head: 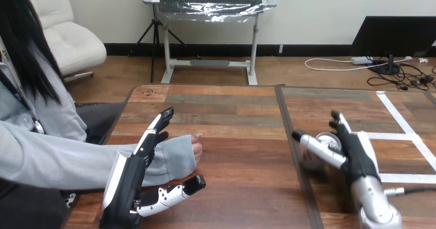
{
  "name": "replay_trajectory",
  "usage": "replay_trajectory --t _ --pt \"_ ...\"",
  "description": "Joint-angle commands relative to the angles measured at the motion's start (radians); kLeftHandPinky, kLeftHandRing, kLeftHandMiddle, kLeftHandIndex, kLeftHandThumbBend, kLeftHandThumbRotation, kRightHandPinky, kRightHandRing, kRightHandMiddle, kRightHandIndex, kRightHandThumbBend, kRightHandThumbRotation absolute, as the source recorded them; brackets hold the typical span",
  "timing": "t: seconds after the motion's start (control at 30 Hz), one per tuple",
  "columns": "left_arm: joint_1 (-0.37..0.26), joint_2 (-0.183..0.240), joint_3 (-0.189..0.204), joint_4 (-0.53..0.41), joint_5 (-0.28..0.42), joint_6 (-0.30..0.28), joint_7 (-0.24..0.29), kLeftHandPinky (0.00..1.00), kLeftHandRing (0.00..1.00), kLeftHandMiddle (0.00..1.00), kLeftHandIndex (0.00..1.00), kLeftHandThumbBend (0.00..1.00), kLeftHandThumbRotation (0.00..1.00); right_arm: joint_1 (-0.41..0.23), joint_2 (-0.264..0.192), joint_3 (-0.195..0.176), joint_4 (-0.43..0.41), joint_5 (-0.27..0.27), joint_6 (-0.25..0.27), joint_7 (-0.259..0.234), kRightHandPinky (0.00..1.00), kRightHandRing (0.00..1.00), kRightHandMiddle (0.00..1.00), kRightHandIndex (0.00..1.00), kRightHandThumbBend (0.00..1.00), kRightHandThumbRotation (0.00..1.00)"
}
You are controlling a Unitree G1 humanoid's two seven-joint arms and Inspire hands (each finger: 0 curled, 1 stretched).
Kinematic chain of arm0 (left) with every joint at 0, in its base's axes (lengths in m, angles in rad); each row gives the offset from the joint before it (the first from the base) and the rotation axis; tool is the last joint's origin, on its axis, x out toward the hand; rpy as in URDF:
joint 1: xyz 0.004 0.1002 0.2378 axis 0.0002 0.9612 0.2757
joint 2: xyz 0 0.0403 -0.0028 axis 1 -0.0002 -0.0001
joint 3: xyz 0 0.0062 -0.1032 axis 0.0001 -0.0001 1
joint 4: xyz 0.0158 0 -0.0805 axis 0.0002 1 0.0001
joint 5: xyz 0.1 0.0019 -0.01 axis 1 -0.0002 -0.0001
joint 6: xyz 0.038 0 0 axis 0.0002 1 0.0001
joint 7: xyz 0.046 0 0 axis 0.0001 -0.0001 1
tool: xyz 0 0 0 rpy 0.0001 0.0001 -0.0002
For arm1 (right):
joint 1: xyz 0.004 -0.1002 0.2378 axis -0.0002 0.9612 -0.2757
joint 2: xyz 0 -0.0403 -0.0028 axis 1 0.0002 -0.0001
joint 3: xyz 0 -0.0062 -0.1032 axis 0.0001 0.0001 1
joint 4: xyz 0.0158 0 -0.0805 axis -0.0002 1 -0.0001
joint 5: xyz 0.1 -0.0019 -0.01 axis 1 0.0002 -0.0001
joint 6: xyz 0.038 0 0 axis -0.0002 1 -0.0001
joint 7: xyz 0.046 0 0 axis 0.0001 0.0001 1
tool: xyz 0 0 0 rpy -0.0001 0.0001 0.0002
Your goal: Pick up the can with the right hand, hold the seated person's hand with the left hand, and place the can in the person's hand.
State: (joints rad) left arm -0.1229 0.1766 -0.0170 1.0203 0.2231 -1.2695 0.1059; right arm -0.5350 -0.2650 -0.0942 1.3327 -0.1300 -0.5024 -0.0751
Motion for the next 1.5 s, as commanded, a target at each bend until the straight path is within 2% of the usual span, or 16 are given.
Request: replay_trajectory --t 0.0,0.2,0.5,0.8,1.2,1.47 --pt "-0.069 -0.006 0.009 -0.011 -0.014 -0.032 0.001 0.89 0.94 0.93 0.91 1.0 0.5 0.006 0.018 -0.016 -0.011 0.016 -0.02 0.012 0.94 0.98 0.98 1.0 1.0 0.47" --pt "-0.069 -0.006 0.008 -0.012 -0.013 -0.032 0.001 0.89 0.94 0.93 0.91 1.0 0.5 0.012 0.021 -0.026 -0.01 0.033 -0.042 0.017 0.95 0.97 0.97 1.0 1.0 0.45" --pt "-0.069 -0.006 0.011 -0.016 -0.002 -0.028 0.009 0.89 0.94 0.93 0.91 1.0 0.5 0.003 0.011 -0.004 -0.014 0.002 -0.053 -0.035 0.91 0.94 0.95 1.0 1.0 0.48" --pt "-0.069 -0.009 0.01 -0.014 -0.001 -0.027 0.01 0.89 0.94 0.93 0.91 1.0 0.5 -0.025 -0.004 0.01 -0.018 -0.018 -0.04 -0.066 0.87 0.91 0.93 0.99 1.0 0.51" --pt "-0.071 -0.014 0.008 -0.011 -0.002 -0.026 0.01 0.89 0.94 0.93 0.91 1.0 0.51 -0.064 -0.017 -0.014 -0.023 0.008 -0.029 -0.038 0.88 0.92 0.93 0.99 1.0 0.49" --pt "-0.07 -0.017 0.008 -0.016 0.004 -0.022 0.016 0.89 0.94 0.93 0.91 1.0 0.51 -0.085 -0.036 -0.008 -0.024 0.0 -0.021 -0.035 0.89 0.92 0.94 0.98 1.0 0.51"
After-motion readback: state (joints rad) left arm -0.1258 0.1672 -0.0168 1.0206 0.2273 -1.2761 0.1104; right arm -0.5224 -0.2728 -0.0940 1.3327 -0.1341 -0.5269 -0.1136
